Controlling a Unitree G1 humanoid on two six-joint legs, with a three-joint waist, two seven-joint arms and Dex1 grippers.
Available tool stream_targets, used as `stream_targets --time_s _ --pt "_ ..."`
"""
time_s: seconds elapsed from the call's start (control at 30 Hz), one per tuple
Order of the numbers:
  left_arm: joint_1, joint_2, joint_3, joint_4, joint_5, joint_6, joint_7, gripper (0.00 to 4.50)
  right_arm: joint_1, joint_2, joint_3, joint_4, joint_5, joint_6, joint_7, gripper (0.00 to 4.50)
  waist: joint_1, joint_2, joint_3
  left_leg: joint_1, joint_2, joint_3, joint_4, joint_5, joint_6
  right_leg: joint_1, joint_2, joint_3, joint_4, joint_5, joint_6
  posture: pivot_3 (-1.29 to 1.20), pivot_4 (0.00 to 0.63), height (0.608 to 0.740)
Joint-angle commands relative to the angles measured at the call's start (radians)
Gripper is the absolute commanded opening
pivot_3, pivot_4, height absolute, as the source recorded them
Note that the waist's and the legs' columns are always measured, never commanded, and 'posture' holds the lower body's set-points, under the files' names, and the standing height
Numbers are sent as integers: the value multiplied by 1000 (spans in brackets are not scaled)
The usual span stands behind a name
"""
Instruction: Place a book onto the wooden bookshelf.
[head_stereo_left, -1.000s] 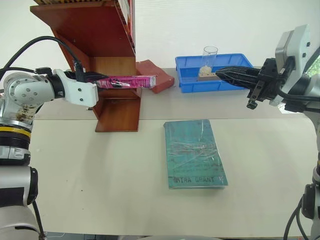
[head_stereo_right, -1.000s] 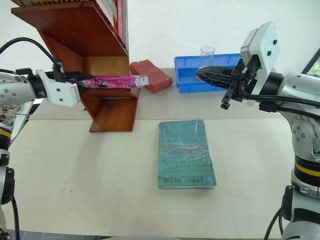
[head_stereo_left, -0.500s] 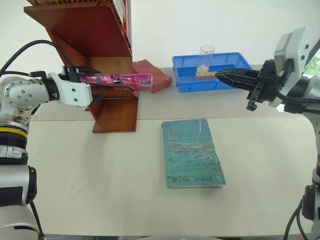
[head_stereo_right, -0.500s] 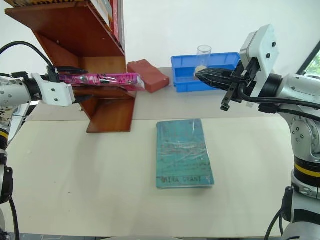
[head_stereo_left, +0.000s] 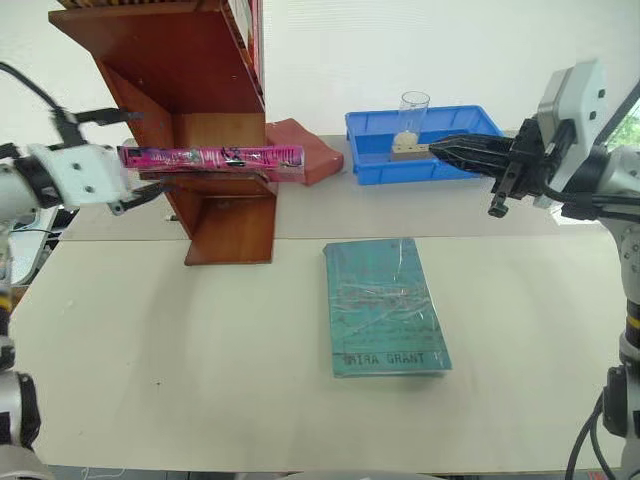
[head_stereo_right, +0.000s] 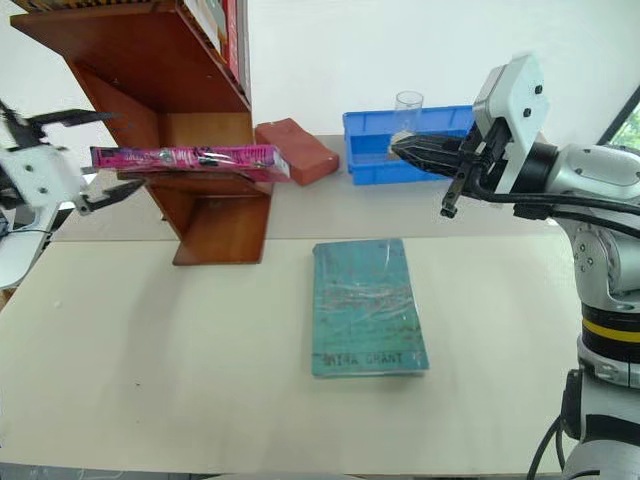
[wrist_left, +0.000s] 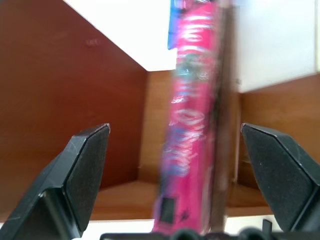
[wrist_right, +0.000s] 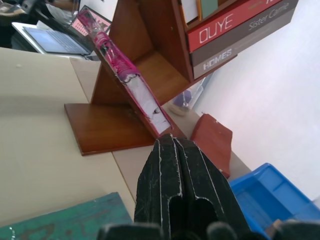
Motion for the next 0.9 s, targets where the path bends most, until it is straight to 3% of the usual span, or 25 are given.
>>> stream_targets --time_s 0.03,0.07,0.17,0.27,0.47,0.53,0.9 --pt "83 46 134 -128 -118 164 -1 4479 -56 -12 -10 42 -9 -54 48 0 -1 0 0 1 0 0 -1 0 0 -1 0 0 0 0 0 0 150 637" --pt "139 47 173 -181 -178 270 -13 4479 -69 -23 -2 62 -12 -53 73 0 1 0 0 2 0 0 -1 0 0 0 0 0 0 0 0 0 150 637" --pt "310 31 291 -355 -370 608 -25 4500 -87 -74 29 93 -4 -34 182 829 1 0 1 4 0 2 -1 -1 1 0 -1 -1 0 -1 0 0 150 637" --pt "534 39 395 -552 -417 846 -23 4500 -95 -114 57 116 -13 -42 267 1903 -1 -1 1 4 1 2 -1 -1 1 0 -2 -2 0 -1 -1 0 150 637" --pt "709 -2 498 -747 -441 1021 2 4500 -119 -121 95 169 -53 -76 342 4064 3 -6 2 5 2 2 -2 -1 1 0 -2 -5 -1 -2 -3 0 150 637" --pt "730 -15 507 -767 -447 1046 4 4500 -120 -115 108 182 -80 -107 350 4460 3 -6 3 5 1 2 -2 -1 1 0 -3 -4 -1 -1 -4 0 150 637" --pt "675 -14 490 -807 -490 1137 -14 4500 -70 -116 97 168 -104 -139 363 4460 3 -8 5 5 1 3 -2 -1 1 0 -4 -4 -2 -1 -5 0 150 637"
